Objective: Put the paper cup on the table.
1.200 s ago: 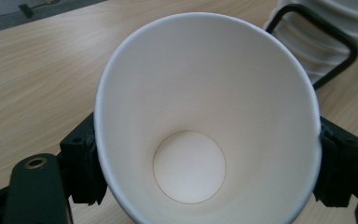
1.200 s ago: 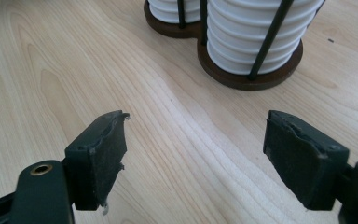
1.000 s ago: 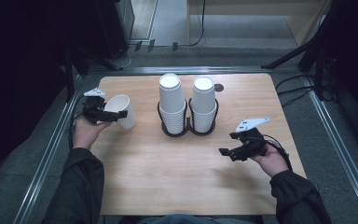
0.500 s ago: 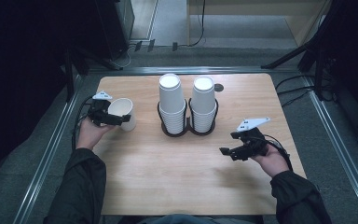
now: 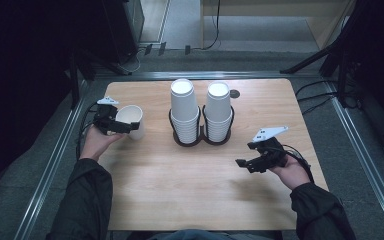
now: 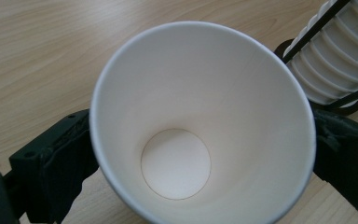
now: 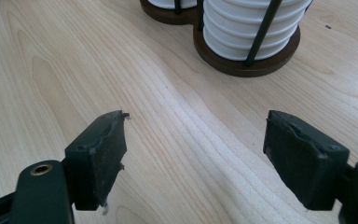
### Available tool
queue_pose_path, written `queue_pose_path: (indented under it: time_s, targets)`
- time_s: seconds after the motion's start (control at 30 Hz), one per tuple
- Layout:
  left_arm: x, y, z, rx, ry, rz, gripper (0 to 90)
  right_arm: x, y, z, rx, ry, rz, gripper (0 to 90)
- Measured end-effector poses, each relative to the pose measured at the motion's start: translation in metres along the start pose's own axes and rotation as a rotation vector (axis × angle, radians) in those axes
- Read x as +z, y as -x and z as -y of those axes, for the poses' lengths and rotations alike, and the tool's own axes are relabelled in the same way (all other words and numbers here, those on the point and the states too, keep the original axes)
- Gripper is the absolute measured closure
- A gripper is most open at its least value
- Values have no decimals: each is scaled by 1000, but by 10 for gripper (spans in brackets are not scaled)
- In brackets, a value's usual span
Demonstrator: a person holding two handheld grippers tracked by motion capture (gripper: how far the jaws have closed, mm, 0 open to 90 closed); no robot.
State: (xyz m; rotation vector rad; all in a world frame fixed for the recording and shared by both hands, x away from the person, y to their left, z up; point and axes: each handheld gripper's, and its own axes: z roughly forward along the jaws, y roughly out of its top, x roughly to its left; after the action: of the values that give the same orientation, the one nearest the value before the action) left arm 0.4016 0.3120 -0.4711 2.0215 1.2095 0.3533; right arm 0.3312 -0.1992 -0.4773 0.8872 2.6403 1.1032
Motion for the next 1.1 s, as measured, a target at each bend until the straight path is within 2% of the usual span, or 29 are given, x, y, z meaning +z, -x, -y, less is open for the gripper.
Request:
queue_pose_path:
  time_s: [0.07, 0.1, 0.17, 0.2, 0.27, 0.3, 0.5, 0.57, 0.67, 0.73, 0.93, 1.0, 1.07, 1.1]
  targets:
    - [-3, 0, -1, -1, -5, 3, 0, 0, 0, 0, -1, -1, 0, 211]
    - [-4, -1, -2, -9, -11, 22, 0, 0, 0, 0, -3, 0, 0, 211]
    - [-6, -1, -3, -2, -24, 16, 0, 0, 0, 0, -4, 0, 1, 211]
    - [-7, -1, -3, -6, -29, 30, 0, 0, 0, 0, -6, 1, 1, 211]
    - [-10, -1, -4, -4, -23, 11, 0, 0, 0, 0, -10, 2, 1, 211]
    - [-12, -2, -5, -5, -17, 26, 0, 0, 0, 0, -10, 2, 0, 211]
    - [-25, 1, -11, -4, 6, 12, 0, 0, 0, 0, -15, -3, -3, 211]
    - [-28, 1, -13, -1, 4, 17, 0, 0, 0, 0, -22, -2, -1, 212]
    - [-32, 3, -16, -2, -12, -11, 0, 0, 0, 0, -28, -6, -1, 211]
    - [-36, 3, -18, -5, -9, -2, 0, 0, 0, 0, -27, -12, -1, 211]
    - [-49, 13, -27, 12, 16, 1, 0, 1, 1, 0, -30, -15, -1, 211]
    - [-53, 15, -30, 13, 11, -3, 0, 1, 1, 0, -28, -17, -3, 211]
    - [-54, 19, -31, 22, 6, -26, 51, 0, 1, 0, -27, -17, -1, 211]
    - [-55, 21, -32, 24, 8, -19, 62, 0, 1, 0, -26, -17, -1, 211]
